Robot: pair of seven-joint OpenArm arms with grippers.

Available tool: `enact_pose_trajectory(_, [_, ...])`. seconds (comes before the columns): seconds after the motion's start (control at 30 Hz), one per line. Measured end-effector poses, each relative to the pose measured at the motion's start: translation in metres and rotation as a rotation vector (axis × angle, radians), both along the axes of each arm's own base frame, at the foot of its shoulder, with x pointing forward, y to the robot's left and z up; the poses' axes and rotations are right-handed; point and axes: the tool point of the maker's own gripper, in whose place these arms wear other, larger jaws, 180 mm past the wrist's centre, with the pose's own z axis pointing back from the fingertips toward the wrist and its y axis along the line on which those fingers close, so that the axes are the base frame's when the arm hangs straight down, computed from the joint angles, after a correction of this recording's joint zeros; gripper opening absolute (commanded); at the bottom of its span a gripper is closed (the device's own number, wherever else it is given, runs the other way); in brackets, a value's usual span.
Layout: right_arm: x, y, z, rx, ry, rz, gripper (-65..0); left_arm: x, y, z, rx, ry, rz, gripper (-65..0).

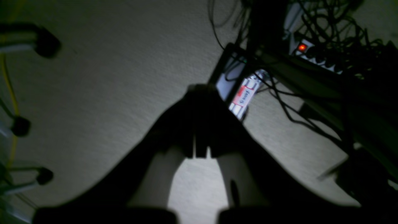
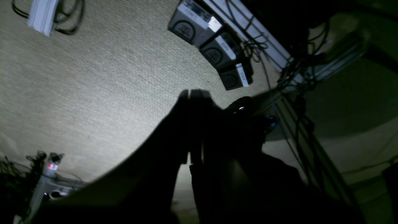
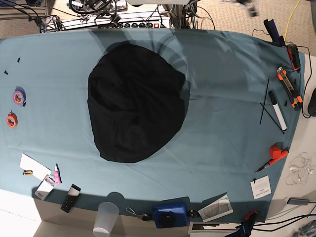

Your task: Layout the t-shirt on the table in an organized manner, then fold the t-shirt properly

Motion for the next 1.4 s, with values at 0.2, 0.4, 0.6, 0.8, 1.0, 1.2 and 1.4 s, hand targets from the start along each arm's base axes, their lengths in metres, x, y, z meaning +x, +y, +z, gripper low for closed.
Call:
enact_pose_trajectory(0.2, [0.006, -0.008, 0.004, -0.003, -0.019, -0.009, -65.0, -0.011, 0.023, 0.025, 0.067, -0.035, -0.067, -65.0])
enact_pose_trajectory(0.4, [0.016, -0.005, 0.014, 0.021, -0.062, 0.015, -65.0, -0.012, 0.048, 0.054, 0.155, -0.075, -0.126, -65.0])
enact_pose_trajectory(0.6, [-0.005, -0.003, 0.022, 0.03, -0.039, 0.027, -65.0, -0.034, 0.055, 0.071, 0.169, -0.071, -0.133, -65.0])
enact_pose_trajectory(0.8, [-0.04, -0.014, 0.043, 0.03, 0.001, 0.076, -65.0, -0.051, 0.035, 0.096, 0.031, -0.118, -0.133, -65.0])
enact_pose_trajectory(1.0, [-0.044, -0.028, 0.085, 0.02, -0.061, 0.057, -65.0, -0.054, 0.024, 0.137, -0.049, -0.162, -0.206, -65.0])
enact_pose_trajectory(1.2, [-0.022, -0.031, 0.136, 0.009, -0.166, -0.004, -65.0, -0.041, 0.011, 0.183, -0.089, -0.184, -0.284, -65.0])
enact_pose_trajectory(1.4, [0.002, -0.018, 0.187, 0.026, -0.257, -0.029, -65.0, -0.017, -0.003, 0.228, -0.085, -0.24, -0.382, -65.0])
